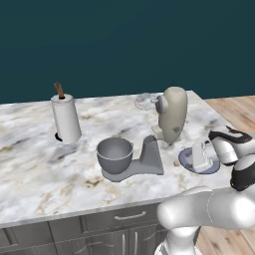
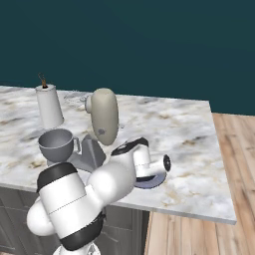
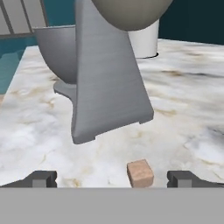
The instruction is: Add butter and sugar cubes to the stand mixer bowl and then turn on the stand mixer to begin making frosting.
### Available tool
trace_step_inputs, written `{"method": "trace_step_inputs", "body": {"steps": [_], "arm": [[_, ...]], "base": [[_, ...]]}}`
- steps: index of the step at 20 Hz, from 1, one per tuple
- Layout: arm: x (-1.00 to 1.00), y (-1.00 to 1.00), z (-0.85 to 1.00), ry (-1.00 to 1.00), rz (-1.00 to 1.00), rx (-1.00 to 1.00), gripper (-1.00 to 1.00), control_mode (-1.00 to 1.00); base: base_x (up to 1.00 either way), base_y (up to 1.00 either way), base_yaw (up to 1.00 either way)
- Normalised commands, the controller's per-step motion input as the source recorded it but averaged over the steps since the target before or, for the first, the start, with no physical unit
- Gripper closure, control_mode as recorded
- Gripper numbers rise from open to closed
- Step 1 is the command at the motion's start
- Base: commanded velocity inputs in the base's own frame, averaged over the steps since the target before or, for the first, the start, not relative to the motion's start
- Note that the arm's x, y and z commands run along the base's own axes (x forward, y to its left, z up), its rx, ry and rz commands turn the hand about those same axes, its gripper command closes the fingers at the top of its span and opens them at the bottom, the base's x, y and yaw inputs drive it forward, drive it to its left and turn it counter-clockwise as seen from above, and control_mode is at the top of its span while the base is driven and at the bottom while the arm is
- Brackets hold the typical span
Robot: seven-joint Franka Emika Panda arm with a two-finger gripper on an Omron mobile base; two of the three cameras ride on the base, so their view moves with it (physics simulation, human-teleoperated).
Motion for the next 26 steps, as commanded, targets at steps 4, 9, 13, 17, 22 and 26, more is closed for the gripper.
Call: {"method": "trace_step_inputs", "body": {"steps": [4, 9, 13, 17, 22, 26], "arm": [[0.07, 0.02, 0.0, 0.0, 0.0, -0.02, -1.0, -1.0], [0.01, 0.03, 0.0, 0.0, 0.0, 0.0, -1.0, -1.0], [0.0, 0.13, -0.06, 0.0, 0.0, 0.0, -1.0, -1.0], [0.0, 0.14, -0.08, 0.0, 0.02, -0.01, -1.0, -1.0], [0.0, 0.1, -0.11, -0.01, 0.04, -0.02, -1.0, -1.0], [0.04, 0.06, -0.14, -0.01, 0.04, -0.02, -1.0, -1.0]], "base": [[0.0, 0.0, 0.0], [0.0, 0.0, 0.0], [0.0, 0.0, 0.0], [0.0, 0.0, 0.0], [0.0, 0.0, 0.0], [0.0, 0.0, 0.0]]}}
